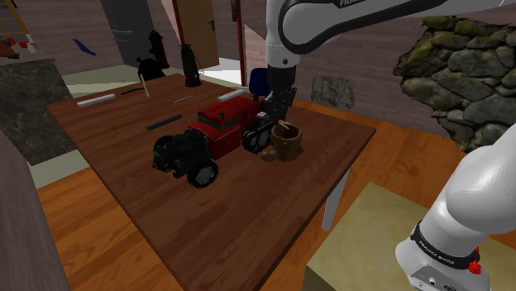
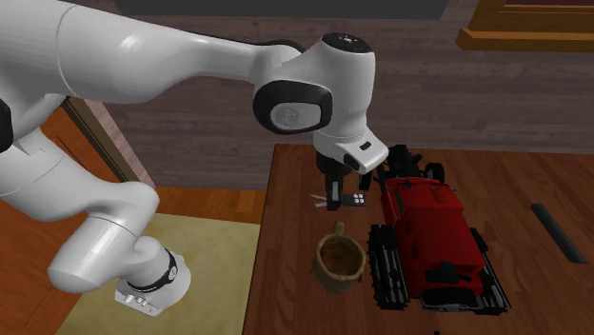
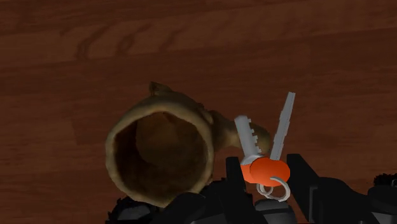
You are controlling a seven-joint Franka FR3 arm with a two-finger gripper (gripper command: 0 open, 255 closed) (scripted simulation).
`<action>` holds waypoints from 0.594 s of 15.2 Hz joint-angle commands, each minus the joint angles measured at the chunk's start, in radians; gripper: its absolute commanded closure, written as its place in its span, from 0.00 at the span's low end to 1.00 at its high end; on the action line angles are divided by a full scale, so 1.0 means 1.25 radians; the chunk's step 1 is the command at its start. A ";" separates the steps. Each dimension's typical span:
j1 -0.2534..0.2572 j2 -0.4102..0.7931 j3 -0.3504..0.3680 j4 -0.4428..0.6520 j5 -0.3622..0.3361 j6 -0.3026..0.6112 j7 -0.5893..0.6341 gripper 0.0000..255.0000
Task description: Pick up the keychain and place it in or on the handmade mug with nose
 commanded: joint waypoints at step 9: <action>-0.035 0.005 -0.054 -0.060 -0.009 0.063 -0.088 1.00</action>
